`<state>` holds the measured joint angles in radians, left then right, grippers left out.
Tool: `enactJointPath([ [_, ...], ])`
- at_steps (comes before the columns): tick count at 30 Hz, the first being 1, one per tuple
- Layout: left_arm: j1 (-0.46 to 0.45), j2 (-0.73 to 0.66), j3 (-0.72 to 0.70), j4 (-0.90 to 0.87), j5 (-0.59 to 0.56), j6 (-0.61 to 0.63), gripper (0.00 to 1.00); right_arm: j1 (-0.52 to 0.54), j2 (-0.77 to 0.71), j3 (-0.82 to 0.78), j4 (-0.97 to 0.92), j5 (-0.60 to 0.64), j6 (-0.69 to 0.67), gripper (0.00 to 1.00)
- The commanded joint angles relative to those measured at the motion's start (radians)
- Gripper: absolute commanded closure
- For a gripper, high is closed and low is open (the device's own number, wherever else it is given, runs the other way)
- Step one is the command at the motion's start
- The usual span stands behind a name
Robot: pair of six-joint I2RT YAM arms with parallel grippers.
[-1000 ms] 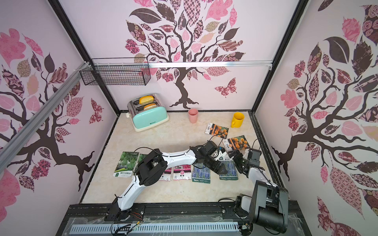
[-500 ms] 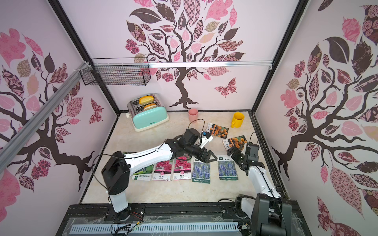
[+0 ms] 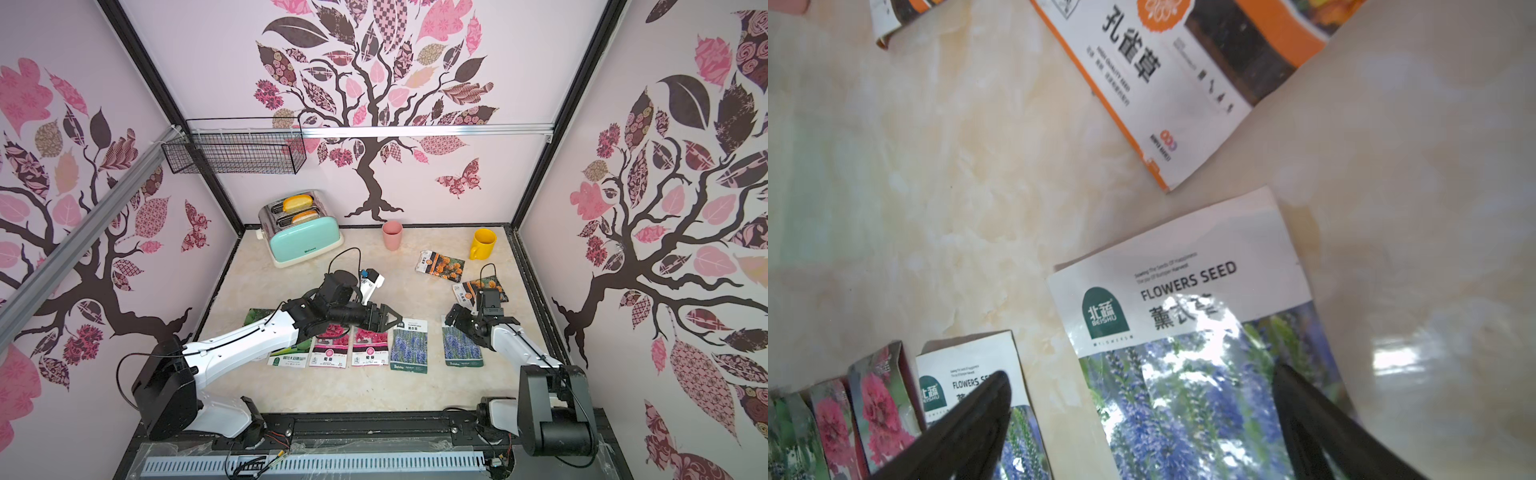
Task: Arrange the seed packets in a row
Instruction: Adjust the seed packet at the center of the board.
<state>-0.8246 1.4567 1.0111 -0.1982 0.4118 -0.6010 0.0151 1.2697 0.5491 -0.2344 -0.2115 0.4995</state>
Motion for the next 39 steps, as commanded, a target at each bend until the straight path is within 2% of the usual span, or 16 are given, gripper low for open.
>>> enactJointPath([
  [1,-0.001,-0.023,-0.019,0.052,0.009,-0.011,0.18,0.031,0.013,0.002,-0.042,0.021,0.025,0.0],
  [15,-0.001,-0.048,-0.075,0.086,0.003,-0.022,0.18,0.129,0.014,-0.045,-0.029,0.006,0.127,0.0],
  [39,-0.001,-0.036,-0.096,0.12,0.025,-0.039,0.18,0.166,-0.11,-0.154,-0.004,-0.016,0.265,0.0],
])
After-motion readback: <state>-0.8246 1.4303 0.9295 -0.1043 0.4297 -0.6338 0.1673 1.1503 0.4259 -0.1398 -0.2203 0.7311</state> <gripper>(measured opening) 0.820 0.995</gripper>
